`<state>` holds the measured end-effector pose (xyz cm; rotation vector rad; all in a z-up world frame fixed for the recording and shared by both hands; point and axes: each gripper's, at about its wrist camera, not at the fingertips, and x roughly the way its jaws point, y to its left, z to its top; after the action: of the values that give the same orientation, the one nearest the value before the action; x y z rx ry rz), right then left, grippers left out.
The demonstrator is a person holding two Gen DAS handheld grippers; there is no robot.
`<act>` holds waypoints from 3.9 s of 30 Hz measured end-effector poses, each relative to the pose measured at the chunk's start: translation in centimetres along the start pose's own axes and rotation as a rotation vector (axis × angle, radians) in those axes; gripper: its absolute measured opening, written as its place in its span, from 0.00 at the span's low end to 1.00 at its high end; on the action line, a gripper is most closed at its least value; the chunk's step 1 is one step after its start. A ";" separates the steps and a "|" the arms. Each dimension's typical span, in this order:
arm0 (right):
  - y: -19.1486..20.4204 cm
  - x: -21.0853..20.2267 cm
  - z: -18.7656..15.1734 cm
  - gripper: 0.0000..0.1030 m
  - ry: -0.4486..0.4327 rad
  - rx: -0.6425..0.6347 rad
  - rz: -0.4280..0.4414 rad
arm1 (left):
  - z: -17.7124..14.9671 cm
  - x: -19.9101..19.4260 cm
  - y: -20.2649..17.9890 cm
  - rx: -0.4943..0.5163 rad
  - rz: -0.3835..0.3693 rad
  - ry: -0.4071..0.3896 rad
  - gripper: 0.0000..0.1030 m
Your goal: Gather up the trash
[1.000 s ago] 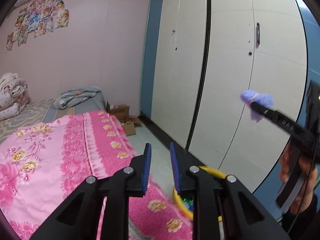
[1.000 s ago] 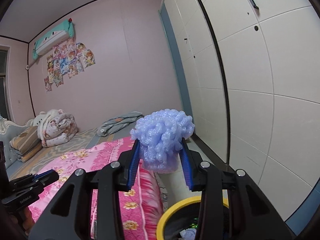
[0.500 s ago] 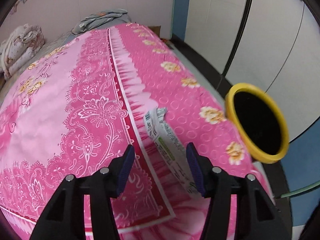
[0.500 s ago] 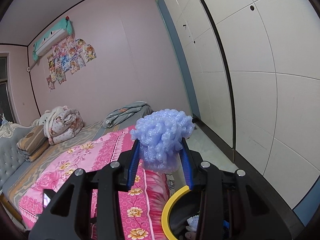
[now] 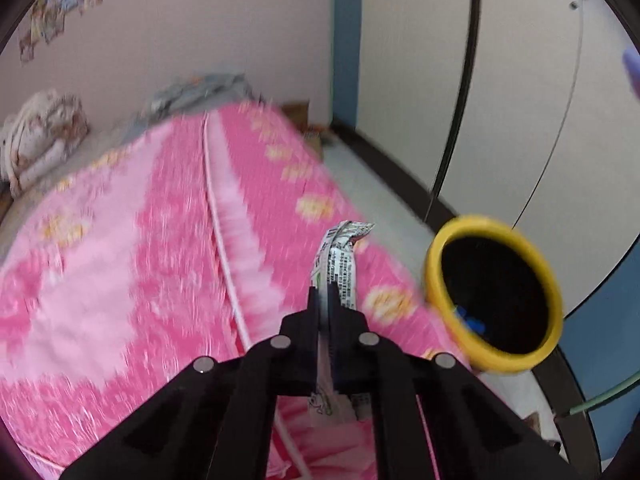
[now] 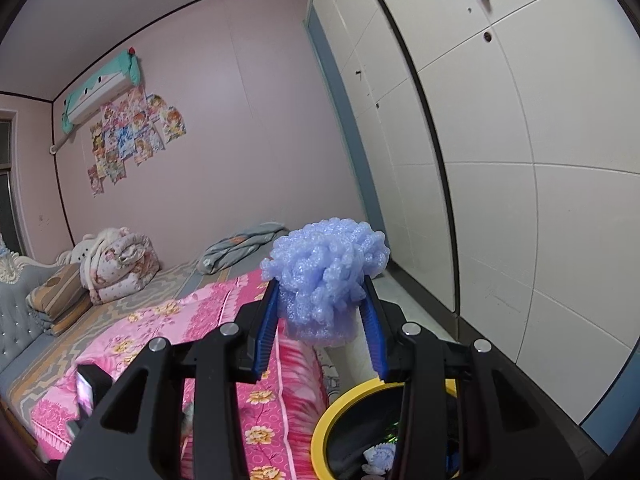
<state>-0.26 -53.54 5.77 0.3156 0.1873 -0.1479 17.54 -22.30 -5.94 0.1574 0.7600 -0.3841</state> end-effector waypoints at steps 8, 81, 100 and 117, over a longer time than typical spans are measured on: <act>-1.5 -0.7 0.7 0.36 -0.043 0.041 -0.072 | 6.7 -3.5 -5.8 0.091 -0.092 -0.174 0.04; 21.4 6.1 -9.4 0.92 0.240 -0.121 0.228 | -4.6 -16.7 15.3 -0.223 0.207 -0.368 0.87; 22.2 -0.7 -14.5 0.92 0.100 -0.190 0.157 | -10.6 -21.0 13.3 -0.247 0.180 -0.440 0.92; 21.9 0.0 -15.0 0.92 0.130 -0.177 0.120 | -10.9 -21.1 13.6 -0.268 0.161 -0.463 0.92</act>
<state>1.18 -28.19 -1.77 0.1592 0.3078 0.0087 1.98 -0.83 0.93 -0.1206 0.3320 -0.1524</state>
